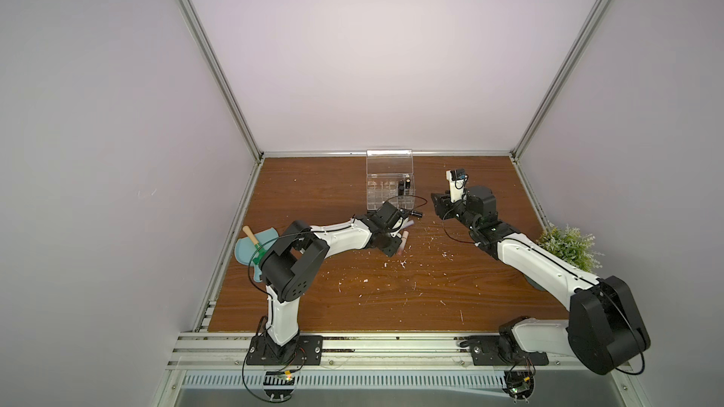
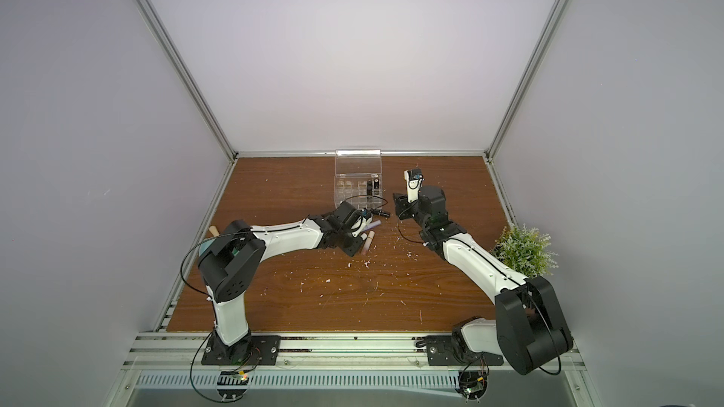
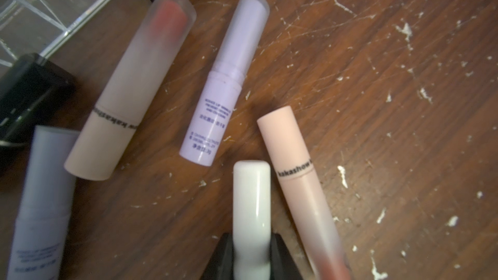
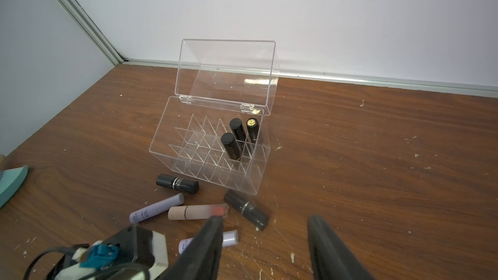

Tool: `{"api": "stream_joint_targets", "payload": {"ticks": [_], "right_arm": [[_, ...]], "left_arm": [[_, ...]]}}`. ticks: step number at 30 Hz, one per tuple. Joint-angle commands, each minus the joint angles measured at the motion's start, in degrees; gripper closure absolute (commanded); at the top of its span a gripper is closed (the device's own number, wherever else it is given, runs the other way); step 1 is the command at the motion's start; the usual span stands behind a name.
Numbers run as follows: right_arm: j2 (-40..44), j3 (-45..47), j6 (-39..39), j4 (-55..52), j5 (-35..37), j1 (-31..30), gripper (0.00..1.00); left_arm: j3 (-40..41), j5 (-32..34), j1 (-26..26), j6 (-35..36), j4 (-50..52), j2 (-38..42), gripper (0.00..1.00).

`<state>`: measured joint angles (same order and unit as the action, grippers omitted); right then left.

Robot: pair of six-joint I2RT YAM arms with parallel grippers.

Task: Arrange the lipsticks in the organizer
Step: Pick up the lipstick at the center of the board.

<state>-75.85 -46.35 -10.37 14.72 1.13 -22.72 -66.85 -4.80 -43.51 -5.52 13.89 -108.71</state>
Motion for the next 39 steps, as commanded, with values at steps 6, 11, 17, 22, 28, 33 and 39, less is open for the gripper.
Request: {"api": "stream_joint_targets", "payload": {"ticks": [6,11,17,22,28,33,39], "right_arm": [[2.0,-2.9,-0.7,-1.5,-4.4,0.4,0.44],[-0.2,-7.3,-0.8,-5.2,-19.6,1.0,0.35],[-5.2,-11.9,-3.8,-5.1,-43.5,1.1,0.11],[-8.7,-13.6,-6.9,-3.3,-57.5,1.0,0.2],[-11.6,-13.9,-10.6,0.3,-64.7,1.0,0.22],[-14.1,-13.6,-16.2,6.8,-68.4,0.2,0.19],[-16.1,-13.5,-22.8,15.6,-71.9,-1.7,0.25]], "left_arm": [[3.1,2.0,0.2,-0.5,1.9,8.3,0.77],[7.8,-0.2,1.4,-3.1,-4.6,17.8,0.77],[11.3,-3.3,1.9,-4.8,-10.4,25.6,0.77],[12.2,-3.8,2.0,-5.3,-10.9,29.4,0.77],[15.1,-4.9,2.2,-6.5,-14.7,33.8,0.77],[16.1,-5.7,2.3,-6.9,-16.1,35.1,0.77],[16.4,-5.5,2.3,-6.7,-15.8,35.5,0.77]]}}
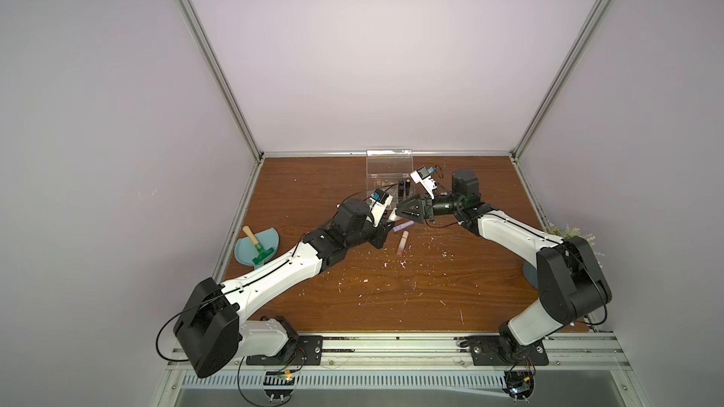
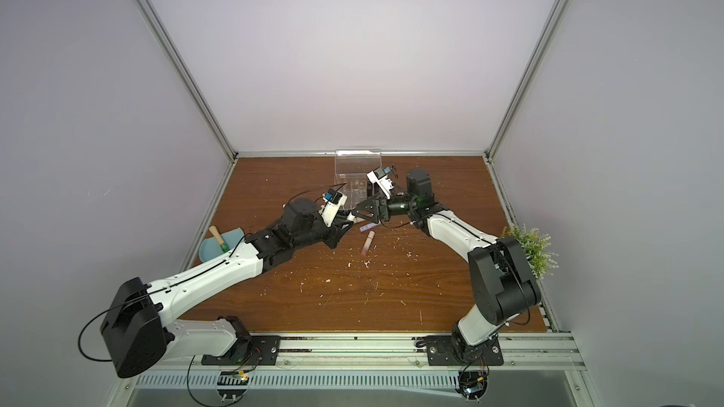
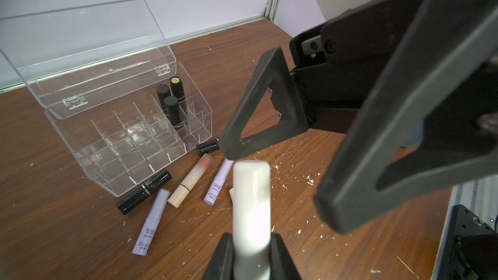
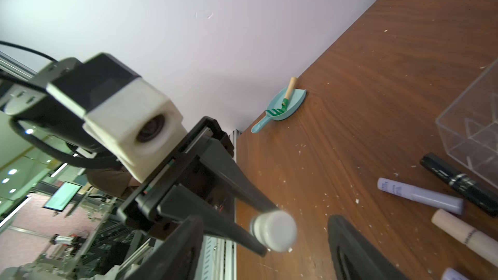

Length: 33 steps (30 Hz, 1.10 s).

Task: Arrange the lipsticks in the organizer
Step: Pick up the lipstick at the center of the board.

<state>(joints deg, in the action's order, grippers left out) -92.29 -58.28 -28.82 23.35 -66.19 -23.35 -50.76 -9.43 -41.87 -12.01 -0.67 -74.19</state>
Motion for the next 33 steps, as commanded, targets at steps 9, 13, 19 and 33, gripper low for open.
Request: {"api": "stream_joint_targets", "payload": {"ticks": [9,13,19,33], "right_arm": [[-0.4,-2.1,-3.8,6.0,-5.4,-1.6,0.46],[-0.3,-2.5,-2.6,4.2,-5.6,-1.7,0.5],[-0.1,-2.6,-3.1,4.8,-5.4,-1.7,0.61],[-1.2,-6.6,-0.4,-1.4,0.0,-1.7,0.81]], "left_arm": [[0.5,0.5,0.7,0.3,-0.7,2.5,0.78],[0.6,0.9,0.6,0.4,-0.2,3.0,0.78],[0.5,1.2,0.6,0.5,0.1,3.2,0.78],[1.6,1.9,0.6,0.4,0.1,4.4,0.19]]}}
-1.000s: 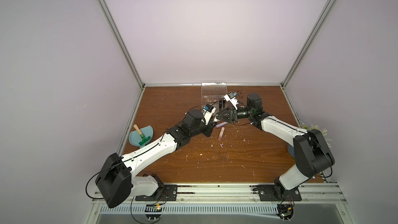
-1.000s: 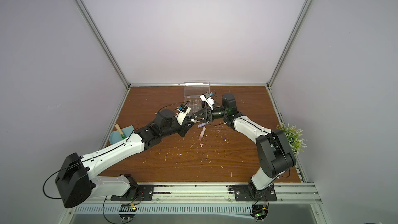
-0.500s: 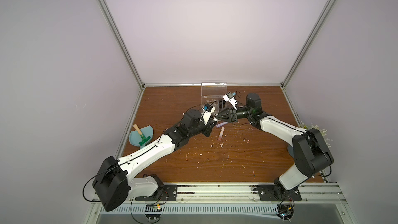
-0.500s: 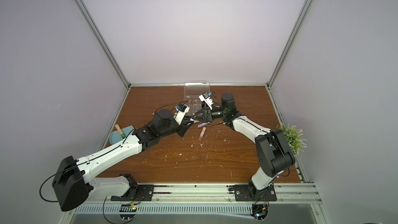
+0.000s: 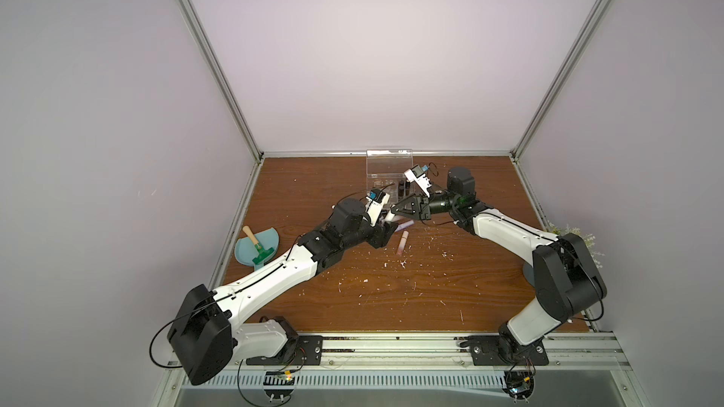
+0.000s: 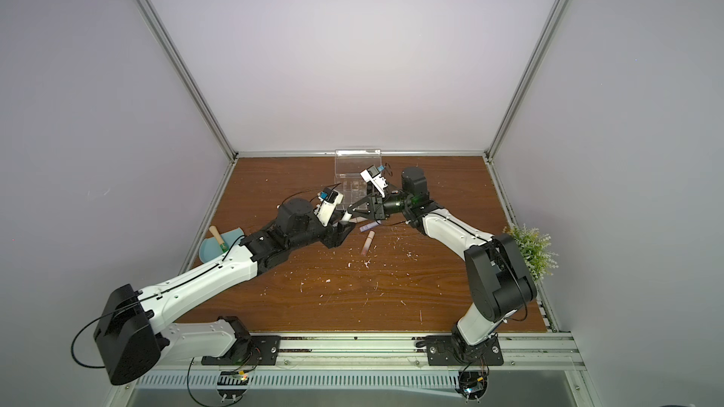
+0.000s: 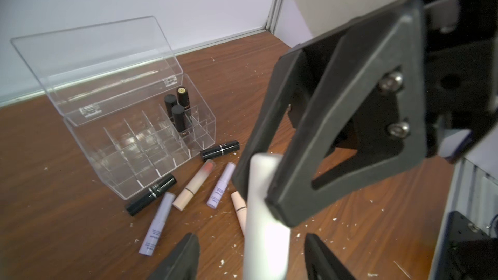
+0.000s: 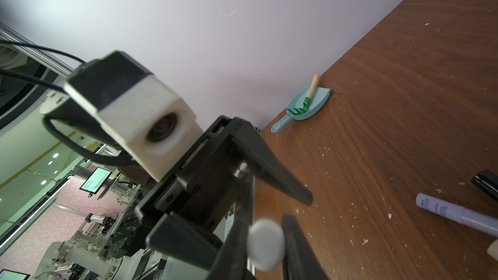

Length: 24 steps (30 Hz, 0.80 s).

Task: Arrange the lipsticks in the organizer
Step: Pick up the lipstick at the center of the board, then place the lipstick in the storage box.

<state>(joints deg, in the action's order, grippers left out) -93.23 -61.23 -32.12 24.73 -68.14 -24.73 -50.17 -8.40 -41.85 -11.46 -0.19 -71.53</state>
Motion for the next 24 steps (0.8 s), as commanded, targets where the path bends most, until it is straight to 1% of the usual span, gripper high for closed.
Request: {"api": "stream_joint_targets", "payload": {"ticks": [1,2,5,7,12,14,15,16,19,24], "right_arm": [[-0.5,-4.6,4.2,-5.0,3.5,-0.3,0.81],[-1.0,-6.4,6.2,-8.7,5.9,-0.3,0.81],[-3.5,-14.4,14.3,-23.5,16.4,-0.4,0.81],[-5.4,-18.9,16.6,-28.4,22.5,-0.4,0.83],[-8.4,-25.1,19.8,-31.6,39.8,-1.1,0.84],[-10.3,-27.8,22.2,-33.4,47.3,-2.3,0.84],[-11.1,-28.8,23.3,-33.9,49.5,-2.9,0.85],[-12.0,-29.6,24.2,-34.1,53.3,-3.5,0.86],[-13.2,-29.5,25.8,-31.9,59.4,-4.9,0.87],[-14.8,-29.2,28.7,-28.1,67.9,-6.3,0.88]], "left_arm": [[1.3,1.4,0.6,-0.2,-0.6,2.2,0.17],[1.8,2.0,0.6,-0.4,-0.9,2.9,0.15],[4.5,4.2,0.6,-0.9,-3.5,5.5,0.15],[6.5,5.4,0.8,-1.4,-5.7,7.3,0.15],[10.0,8.4,1.5,-2.0,-7.7,12.1,0.16],[11.2,9.2,2.3,-2.2,-7.8,14.1,0.16],[11.7,9.2,2.7,-2.5,-7.8,15.0,0.16],[12.2,9.2,3.2,-2.7,-8.0,15.8,0.16],[13.3,9.6,3.7,-2.9,-8.3,17.3,0.16],[13.7,9.0,3.7,-3.1,-9.0,16.4,0.16]]}}
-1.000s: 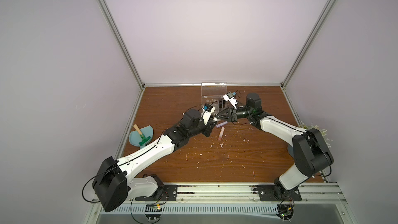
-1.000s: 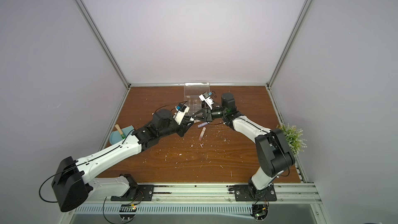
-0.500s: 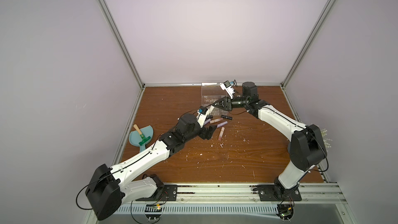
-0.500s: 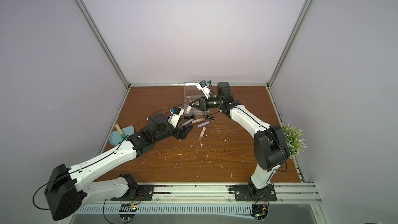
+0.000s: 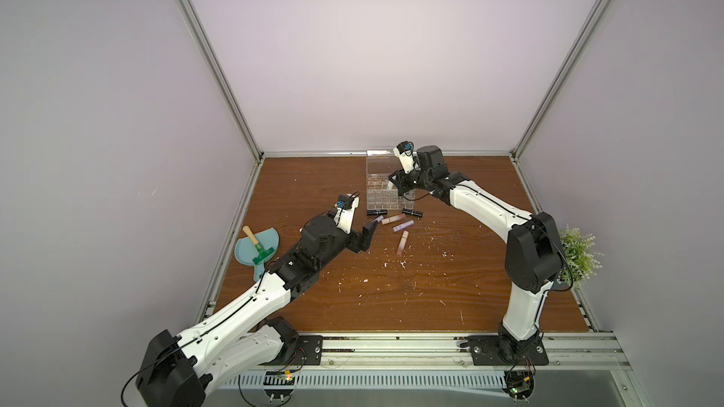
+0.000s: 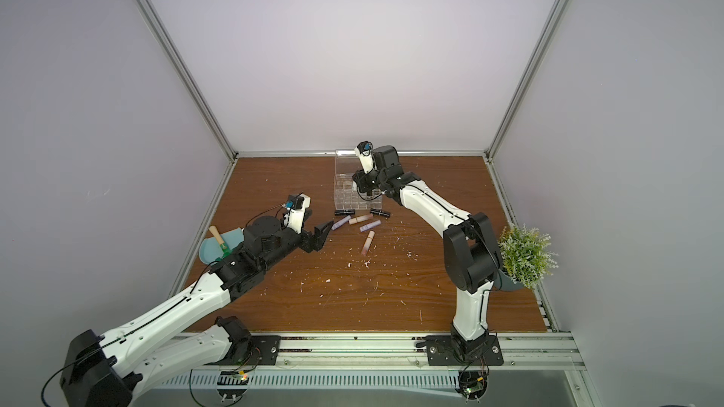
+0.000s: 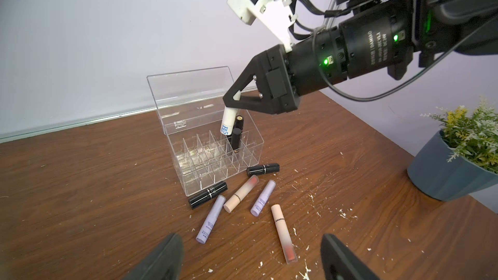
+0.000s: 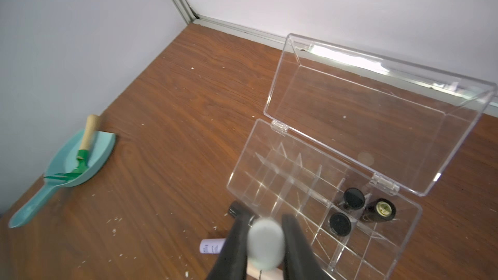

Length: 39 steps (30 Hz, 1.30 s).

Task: Arrange the lipsticks in the organizer
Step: Place the lipstick in the storage box.

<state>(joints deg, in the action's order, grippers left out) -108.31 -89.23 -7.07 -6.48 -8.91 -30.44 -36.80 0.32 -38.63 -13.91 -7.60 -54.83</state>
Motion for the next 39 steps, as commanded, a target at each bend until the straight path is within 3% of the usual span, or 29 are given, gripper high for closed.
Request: {"api": "stream_joint_targets", "payload": {"ticks": [1,12,39], "right_arm": [[-0.1,-1.4,4.2,3.4,9.7,-0.7,0.88],[-3.7,0.5,7.5,11.4,16.8,-1.2,0.88],[-12.7,-4.8,8.8,14.0,16.0,-1.1,0.87]], "left_arm": [[0.3,0.1,0.5,-0.7,-1.6,-0.5,0.16],[-0.1,-0.4,0.5,-0.3,-1.5,-1.5,0.17],[-0.9,-0.8,0.5,-0.2,-0.5,-2.4,0.17]]}}
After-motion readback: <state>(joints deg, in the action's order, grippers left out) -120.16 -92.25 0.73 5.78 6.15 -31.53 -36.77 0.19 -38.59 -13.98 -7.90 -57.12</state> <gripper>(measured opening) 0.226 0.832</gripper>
